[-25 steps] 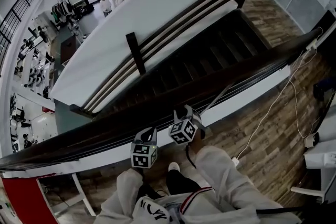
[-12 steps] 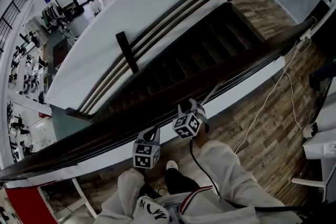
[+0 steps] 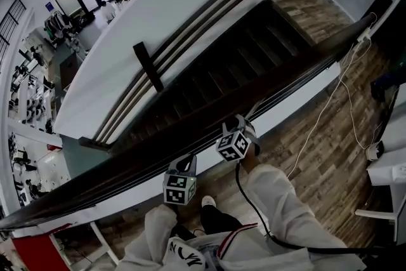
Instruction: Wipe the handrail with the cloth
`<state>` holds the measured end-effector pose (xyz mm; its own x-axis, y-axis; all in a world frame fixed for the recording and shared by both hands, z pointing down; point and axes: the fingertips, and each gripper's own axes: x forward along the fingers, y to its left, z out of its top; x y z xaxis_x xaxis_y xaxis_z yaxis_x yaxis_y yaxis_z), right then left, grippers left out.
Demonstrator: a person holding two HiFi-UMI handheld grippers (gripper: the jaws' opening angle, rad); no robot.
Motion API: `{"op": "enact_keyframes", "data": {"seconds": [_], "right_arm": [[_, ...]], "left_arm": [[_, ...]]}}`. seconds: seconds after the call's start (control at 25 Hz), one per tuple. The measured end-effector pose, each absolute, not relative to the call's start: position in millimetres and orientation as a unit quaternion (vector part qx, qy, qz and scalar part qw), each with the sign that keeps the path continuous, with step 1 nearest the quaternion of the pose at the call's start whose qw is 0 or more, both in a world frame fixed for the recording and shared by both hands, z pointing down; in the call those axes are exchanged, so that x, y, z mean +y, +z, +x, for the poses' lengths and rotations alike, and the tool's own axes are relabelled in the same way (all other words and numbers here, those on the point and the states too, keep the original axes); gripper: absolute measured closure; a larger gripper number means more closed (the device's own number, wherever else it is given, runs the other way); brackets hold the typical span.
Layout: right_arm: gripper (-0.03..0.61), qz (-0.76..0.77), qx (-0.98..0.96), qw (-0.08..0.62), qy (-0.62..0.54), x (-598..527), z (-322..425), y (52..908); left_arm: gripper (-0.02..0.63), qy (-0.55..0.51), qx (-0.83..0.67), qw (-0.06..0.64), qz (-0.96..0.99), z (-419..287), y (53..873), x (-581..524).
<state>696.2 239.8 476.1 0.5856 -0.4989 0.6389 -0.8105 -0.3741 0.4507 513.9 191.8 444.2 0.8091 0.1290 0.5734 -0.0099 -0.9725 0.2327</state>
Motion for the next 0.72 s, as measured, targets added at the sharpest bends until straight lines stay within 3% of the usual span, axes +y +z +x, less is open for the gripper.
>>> {"op": "enact_keyframes", "data": {"seconds": [0.72], "right_arm": [[0.488, 0.813, -0.355, 0.413, 0.205, 277.6, 747.1, 474.4]], "left_arm": [[0.611, 0.324, 0.021, 0.116, 0.939, 487.6, 450.3, 181.3]]}}
